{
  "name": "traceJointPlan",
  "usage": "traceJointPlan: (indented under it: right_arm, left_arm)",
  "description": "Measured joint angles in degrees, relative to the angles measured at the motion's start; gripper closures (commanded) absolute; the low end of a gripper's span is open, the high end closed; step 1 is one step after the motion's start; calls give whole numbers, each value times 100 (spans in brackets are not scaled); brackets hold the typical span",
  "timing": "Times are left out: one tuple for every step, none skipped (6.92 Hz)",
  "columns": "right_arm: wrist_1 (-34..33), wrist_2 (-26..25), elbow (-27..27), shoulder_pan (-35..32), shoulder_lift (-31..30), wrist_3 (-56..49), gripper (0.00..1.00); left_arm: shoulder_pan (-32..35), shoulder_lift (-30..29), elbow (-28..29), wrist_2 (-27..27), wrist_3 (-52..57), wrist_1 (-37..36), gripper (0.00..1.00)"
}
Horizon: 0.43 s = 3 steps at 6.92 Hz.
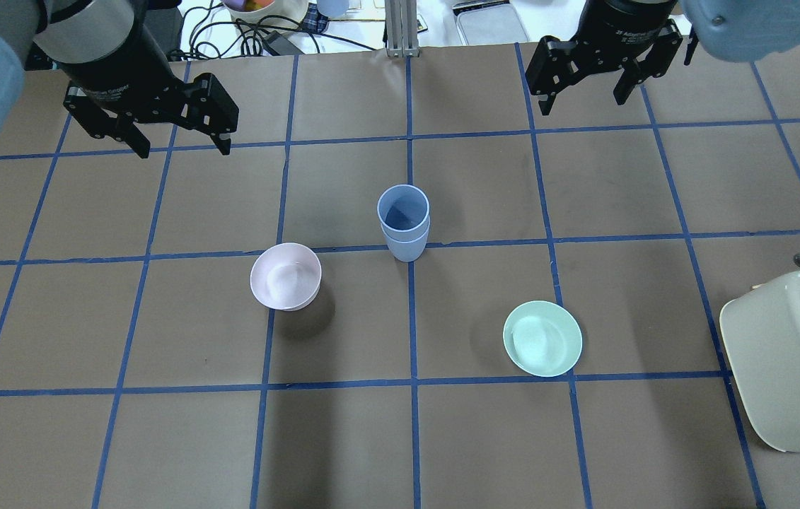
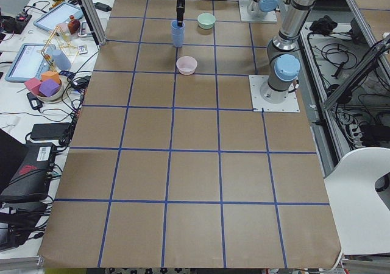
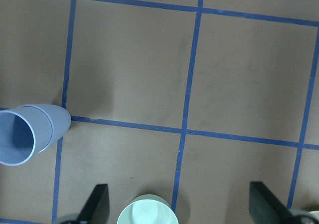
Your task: Stack blue cups with both arms
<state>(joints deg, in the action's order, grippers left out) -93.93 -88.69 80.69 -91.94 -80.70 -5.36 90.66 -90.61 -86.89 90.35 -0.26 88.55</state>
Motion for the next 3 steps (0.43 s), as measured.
traceJointPlan:
  right_arm:
    - [13, 1, 7, 0, -4, 0, 0]
    - [24, 1, 19, 0, -7, 1, 0]
    - [29, 1, 33, 0, -7, 5, 0]
  left_arm:
    - [2, -8, -1, -2, 0, -3, 0]
    - [3, -13, -1, -6, -1, -4, 0]
    - [-1, -16, 5, -8, -1, -3, 0]
